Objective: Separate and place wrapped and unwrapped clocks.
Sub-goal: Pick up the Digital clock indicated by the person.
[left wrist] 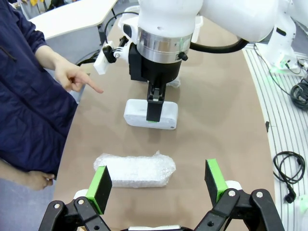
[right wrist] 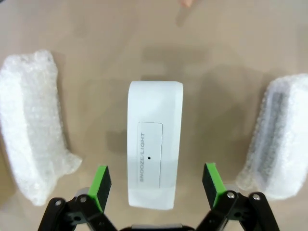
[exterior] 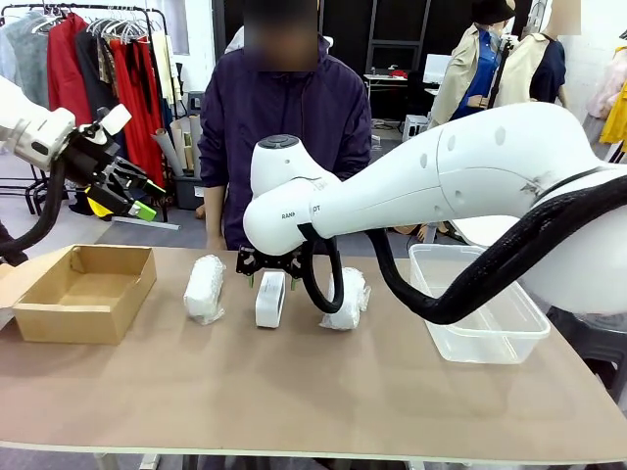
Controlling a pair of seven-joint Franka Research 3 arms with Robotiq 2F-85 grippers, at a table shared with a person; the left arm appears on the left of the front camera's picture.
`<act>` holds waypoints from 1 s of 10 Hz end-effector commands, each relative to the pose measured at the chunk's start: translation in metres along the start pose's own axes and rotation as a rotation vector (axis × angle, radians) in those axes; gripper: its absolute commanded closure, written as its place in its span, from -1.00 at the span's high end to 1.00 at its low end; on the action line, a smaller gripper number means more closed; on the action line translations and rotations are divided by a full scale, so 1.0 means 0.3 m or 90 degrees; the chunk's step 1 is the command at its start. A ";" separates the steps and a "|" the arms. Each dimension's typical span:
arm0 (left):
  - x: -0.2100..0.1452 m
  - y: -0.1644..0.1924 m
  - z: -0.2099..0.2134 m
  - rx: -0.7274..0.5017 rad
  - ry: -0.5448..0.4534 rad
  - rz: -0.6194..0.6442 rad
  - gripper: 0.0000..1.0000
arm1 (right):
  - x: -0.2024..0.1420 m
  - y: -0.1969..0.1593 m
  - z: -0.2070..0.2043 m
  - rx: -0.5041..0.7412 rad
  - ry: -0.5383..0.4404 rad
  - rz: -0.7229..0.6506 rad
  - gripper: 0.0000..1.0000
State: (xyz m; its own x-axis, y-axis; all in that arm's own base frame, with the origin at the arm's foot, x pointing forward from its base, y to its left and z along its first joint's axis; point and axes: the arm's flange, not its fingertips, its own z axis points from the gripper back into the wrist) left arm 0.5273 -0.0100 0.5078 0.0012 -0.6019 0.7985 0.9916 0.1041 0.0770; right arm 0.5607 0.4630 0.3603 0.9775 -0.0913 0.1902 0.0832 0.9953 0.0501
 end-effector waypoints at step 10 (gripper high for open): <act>0.005 -0.005 0.003 0.001 -0.005 0.001 1.00 | 0.041 0.036 -0.104 -0.013 0.005 -0.046 0.27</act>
State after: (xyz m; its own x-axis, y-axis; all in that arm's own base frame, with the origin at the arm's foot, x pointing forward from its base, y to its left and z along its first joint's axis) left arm 0.5273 -0.0100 0.5078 0.0012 -0.6019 0.7985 0.9916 0.1041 0.0769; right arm 0.5816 0.4749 0.3272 0.9700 -0.1816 0.1616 0.1775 0.9833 0.0398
